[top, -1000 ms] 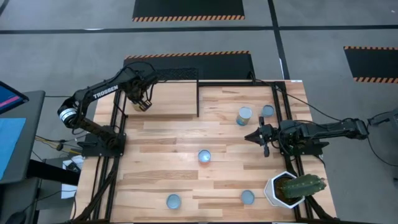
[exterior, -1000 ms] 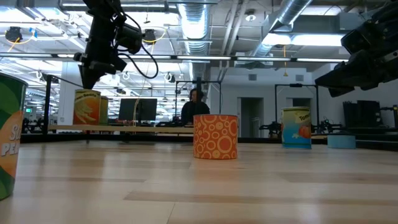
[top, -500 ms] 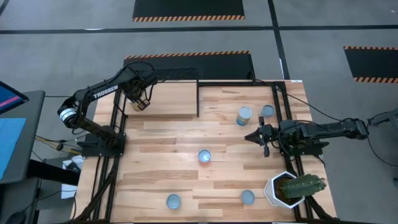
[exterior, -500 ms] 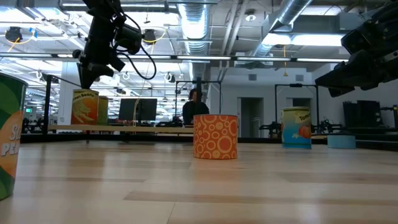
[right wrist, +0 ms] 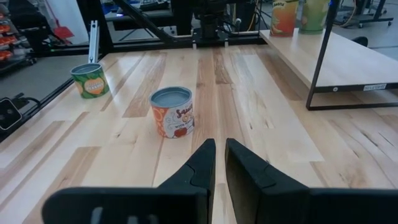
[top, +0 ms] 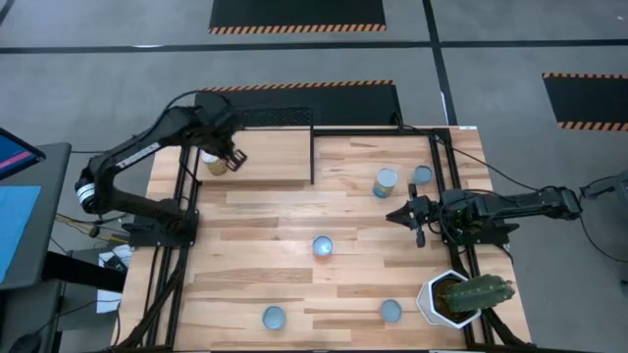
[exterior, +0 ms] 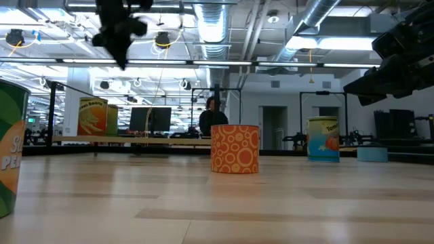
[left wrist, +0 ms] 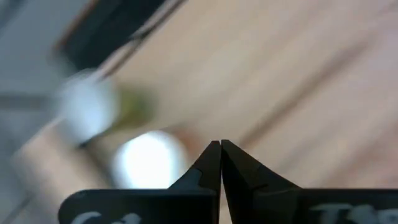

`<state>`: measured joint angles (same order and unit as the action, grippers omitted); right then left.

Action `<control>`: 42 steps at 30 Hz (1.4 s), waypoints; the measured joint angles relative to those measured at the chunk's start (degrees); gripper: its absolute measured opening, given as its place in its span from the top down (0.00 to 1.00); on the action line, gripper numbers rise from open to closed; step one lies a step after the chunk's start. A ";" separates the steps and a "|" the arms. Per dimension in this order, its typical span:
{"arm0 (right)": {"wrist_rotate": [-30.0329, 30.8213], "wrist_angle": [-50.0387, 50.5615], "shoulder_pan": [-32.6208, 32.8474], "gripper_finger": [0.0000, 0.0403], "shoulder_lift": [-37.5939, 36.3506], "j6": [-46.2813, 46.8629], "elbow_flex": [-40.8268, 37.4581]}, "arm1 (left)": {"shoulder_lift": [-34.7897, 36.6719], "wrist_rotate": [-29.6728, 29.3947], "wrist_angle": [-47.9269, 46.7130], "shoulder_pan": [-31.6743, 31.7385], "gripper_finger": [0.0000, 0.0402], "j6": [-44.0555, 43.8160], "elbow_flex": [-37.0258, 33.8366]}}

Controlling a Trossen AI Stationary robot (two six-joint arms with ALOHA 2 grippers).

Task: Pick and place cans onto a shelf
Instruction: Move the cans on the center of the table

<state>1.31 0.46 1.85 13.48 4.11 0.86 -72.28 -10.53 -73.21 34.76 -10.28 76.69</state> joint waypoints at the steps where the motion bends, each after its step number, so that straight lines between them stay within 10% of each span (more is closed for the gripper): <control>1: 0.03 -0.16 0.00 0.85 0.01 -0.02 0.00 | 0.86 4.03 2.92 -1.36 1.00 -0.02 0.02; 5: 0.21 -6.94 -0.01 0.85 0.08 -0.84 -0.15 | 2.51 13.30 14.31 -8.02 1.00 1.26 0.04; 14: 4.68 -14.85 -0.09 0.85 1.44 -14.37 8.96 | 1.40 10.91 24.31 -20.30 1.00 12.70 0.00; 24: 28.69 34.74 -8.54 0.87 15.04 -1.58 34.82 | -4.50 8.21 24.42 -22.82 1.00 15.45 0.02; 34: 20.53 43.54 -25.56 0.98 32.73 6.06 38.80 | -8.24 7.06 23.51 -22.64 1.00 14.08 -0.02; 42: 17.00 31.90 -28.37 0.99 50.75 7.89 38.86 | -8.39 5.41 12.21 -24.64 1.00 7.46 -0.02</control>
<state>18.31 32.37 -26.51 64.23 12.01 39.72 -80.66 -5.12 -61.00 10.11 -2.82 76.66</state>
